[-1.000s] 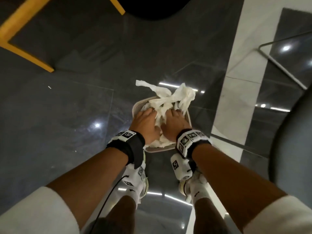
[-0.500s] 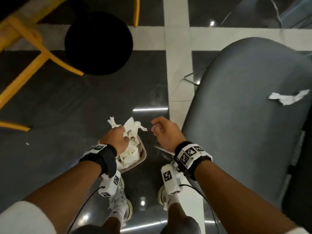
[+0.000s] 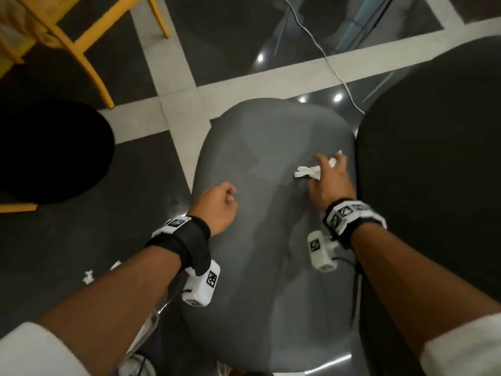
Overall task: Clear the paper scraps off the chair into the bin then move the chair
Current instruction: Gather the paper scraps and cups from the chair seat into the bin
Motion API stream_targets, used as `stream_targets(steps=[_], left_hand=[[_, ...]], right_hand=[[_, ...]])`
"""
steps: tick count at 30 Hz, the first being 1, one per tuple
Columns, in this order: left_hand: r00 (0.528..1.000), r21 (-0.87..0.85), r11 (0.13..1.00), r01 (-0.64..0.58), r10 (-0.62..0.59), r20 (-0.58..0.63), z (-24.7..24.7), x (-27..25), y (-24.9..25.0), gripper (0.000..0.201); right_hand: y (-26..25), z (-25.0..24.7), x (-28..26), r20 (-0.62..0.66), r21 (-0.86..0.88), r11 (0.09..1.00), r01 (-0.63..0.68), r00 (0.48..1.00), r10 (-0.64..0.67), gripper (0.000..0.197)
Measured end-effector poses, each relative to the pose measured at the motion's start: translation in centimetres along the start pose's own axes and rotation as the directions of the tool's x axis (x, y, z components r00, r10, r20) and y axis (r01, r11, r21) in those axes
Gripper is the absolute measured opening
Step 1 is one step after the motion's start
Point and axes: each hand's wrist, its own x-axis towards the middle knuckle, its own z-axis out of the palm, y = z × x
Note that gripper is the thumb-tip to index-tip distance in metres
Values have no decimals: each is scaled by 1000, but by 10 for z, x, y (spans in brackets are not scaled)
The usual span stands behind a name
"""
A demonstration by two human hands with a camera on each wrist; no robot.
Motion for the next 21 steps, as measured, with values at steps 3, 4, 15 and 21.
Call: stream_targets(steps=[3, 4, 15, 21], left_hand=[[1000, -47, 999, -3, 3, 5, 16, 18, 7, 24], [1000, -64, 998, 4, -4, 12, 18, 21, 6, 24], [990, -384, 918, 98, -131, -60, -12, -60, -86, 22], [914, -388, 873, 295, -377, -154, -29, -152, -260, 22]], right_hand=[[28, 8, 32, 118, -74, 997, -20, 993, 28, 57], [30, 14, 36, 128, -56, 998, -25, 991, 32, 50], [-135, 98, -107, 310, 403, 879, 254, 866, -393, 19], [-238, 204, -203, 472, 331, 893, 305, 766, -437, 14]])
